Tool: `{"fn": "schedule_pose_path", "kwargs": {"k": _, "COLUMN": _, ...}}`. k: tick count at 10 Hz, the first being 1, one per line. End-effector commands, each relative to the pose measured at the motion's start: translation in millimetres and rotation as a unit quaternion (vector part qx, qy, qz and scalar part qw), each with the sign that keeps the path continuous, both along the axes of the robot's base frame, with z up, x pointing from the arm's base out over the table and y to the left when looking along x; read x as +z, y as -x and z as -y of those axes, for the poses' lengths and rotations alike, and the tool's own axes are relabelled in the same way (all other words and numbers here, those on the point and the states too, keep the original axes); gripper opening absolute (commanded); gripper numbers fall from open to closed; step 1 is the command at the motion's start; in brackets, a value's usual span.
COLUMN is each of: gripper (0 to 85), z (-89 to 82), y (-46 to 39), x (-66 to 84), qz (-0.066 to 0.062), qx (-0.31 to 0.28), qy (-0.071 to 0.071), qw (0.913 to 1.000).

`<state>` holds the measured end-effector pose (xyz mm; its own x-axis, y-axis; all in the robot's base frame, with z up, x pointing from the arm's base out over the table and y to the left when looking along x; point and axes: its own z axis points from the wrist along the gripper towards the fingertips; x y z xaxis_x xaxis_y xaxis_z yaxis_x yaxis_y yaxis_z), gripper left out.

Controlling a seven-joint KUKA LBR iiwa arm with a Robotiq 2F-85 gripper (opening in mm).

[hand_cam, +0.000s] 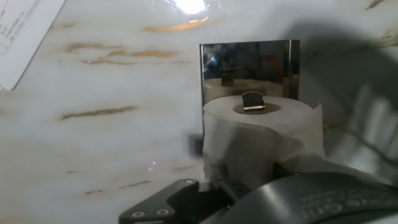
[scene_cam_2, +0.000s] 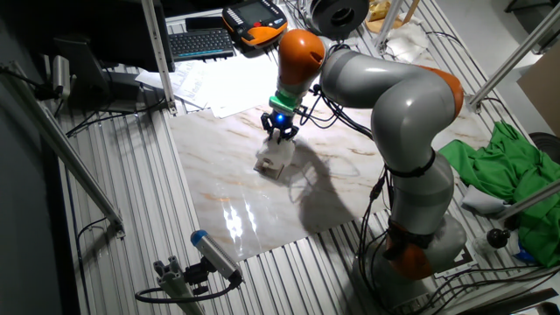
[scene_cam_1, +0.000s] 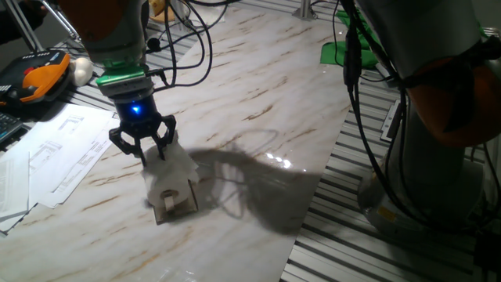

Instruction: Put the toilet paper on its holder

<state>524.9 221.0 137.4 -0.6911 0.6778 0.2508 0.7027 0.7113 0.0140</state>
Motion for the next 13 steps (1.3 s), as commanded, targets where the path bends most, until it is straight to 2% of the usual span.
{"fn": "schedule_pose_path", "kwargs": {"k": 1, "gripper": 51.0, "z": 1.4, "y": -1.3, "x": 2.5, "qz": -0.001, "qx": 0.000, "qy": -0.002, "qw": 1.0000}}
{"fn": "schedule_pose_path", "kwargs": {"k": 4, "gripper": 51.0, "z": 5.7, "y": -3.1, "x": 9.8, "qz": -0.001, "qx": 0.006, "qy": -0.007, "qw": 1.0000}}
{"fn": "schedule_pose_path", "kwargs": {"k": 6, "gripper": 51.0, "z": 15.5, "y": -6.8, "x": 21.8, "qz": 0.002, "qx": 0.023, "qy": -0.009, "qw": 0.9997}}
{"fn": "schedule_pose_path", "kwargs": {"k": 7, "gripper": 51.0, "z": 21.9, "y": -11.2, "x": 26.0, "qz": 0.008, "qx": 0.038, "qy": -0.008, "qw": 0.9992}}
{"fn": "schedule_pose_path", "kwargs": {"k": 9, "gripper": 51.0, "z": 37.3, "y": -23.5, "x": 30.3, "qz": 0.026, "qx": 0.090, "qy": 0.007, "qw": 0.9956}}
{"fn": "schedule_pose_path", "kwargs": {"k": 10, "gripper": 34.0, "z": 47.1, "y": -31.6, "x": 33.1, "qz": 0.034, "qx": 0.110, "qy": 0.001, "qw": 0.9934}}
{"fn": "schedule_pose_path", "kwargs": {"k": 11, "gripper": 34.0, "z": 57.5, "y": -38.5, "x": 36.0, "qz": 0.047, "qx": 0.141, "qy": 0.001, "qw": 0.9888}}
{"fn": "schedule_pose_path", "kwargs": {"k": 12, "gripper": 17.0, "z": 68.4, "y": -44.1, "x": 38.9, "qz": 0.060, "qx": 0.168, "qy": 0.001, "qw": 0.9839}}
{"fn": "schedule_pose_path", "kwargs": {"k": 13, "gripper": 17.0, "z": 81.6, "y": -48.4, "x": 42.1, "qz": 0.074, "qx": 0.199, "qy": -0.003, "qw": 0.9772}}
